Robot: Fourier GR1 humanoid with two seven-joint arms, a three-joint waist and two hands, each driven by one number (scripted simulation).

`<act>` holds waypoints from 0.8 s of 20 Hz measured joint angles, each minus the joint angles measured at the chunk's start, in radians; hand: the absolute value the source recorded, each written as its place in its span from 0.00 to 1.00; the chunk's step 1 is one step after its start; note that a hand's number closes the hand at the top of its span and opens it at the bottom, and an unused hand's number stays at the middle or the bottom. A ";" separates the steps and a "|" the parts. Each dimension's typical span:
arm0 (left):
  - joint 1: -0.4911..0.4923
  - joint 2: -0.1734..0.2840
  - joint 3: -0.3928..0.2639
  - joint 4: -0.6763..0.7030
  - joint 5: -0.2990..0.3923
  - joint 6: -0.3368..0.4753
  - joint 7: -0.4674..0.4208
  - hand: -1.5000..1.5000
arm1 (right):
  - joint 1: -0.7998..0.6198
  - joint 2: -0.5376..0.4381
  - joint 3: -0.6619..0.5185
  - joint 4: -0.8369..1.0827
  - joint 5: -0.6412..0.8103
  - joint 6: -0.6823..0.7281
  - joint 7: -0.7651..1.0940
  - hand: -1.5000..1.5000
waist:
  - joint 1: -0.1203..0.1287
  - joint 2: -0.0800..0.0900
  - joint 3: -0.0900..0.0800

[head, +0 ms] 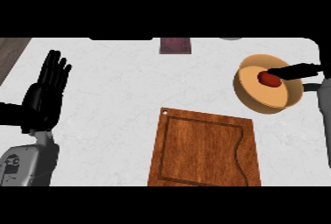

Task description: Pick the bell pepper from the cutting board and place it in the pot

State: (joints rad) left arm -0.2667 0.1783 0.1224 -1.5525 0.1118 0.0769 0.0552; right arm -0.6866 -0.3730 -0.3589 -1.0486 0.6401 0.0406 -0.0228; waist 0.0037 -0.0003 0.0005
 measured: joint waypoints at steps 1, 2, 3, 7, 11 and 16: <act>0.002 0.002 0.002 -0.003 0.003 -0.002 0.003 0.50 | -0.008 0.003 -0.018 -0.009 -0.024 0.000 0.010 0.00 | -0.001 0.000 0.000; -0.012 0.003 0.005 0.006 0.001 0.003 0.008 0.50 | -0.013 0.007 -0.036 -0.016 -0.048 0.001 0.019 0.00 | -0.003 0.000 0.000; -0.001 -0.005 -0.001 0.002 -0.002 0.004 -0.002 0.50 | -0.021 0.012 -0.054 -0.022 -0.071 -0.002 0.036 0.00 | -0.003 -0.001 0.000; -0.008 0.006 0.013 0.019 0.004 -0.006 -0.010 0.50 | -0.035 -0.001 -0.143 -0.039 -0.180 0.011 0.069 0.00 | -0.006 -0.001 0.000; 0.017 -0.005 0.002 -0.009 -0.004 0.001 -0.006 0.50 | 0.004 -0.035 -0.222 -0.045 -0.274 0.019 0.041 0.00 | -0.005 -0.001 0.000; -0.005 0.001 0.005 -0.027 0.003 0.001 0.030 0.50 | 0.026 -0.119 -0.309 0.024 -0.379 0.045 -0.041 0.00 | -0.002 0.001 0.000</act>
State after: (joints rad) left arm -0.2722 0.1792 0.1276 -1.5790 0.1150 0.0781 0.0852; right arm -0.6606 -0.4917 -0.6679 -1.0244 0.2609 0.0859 -0.0640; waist 0.0017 0.0004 0.0005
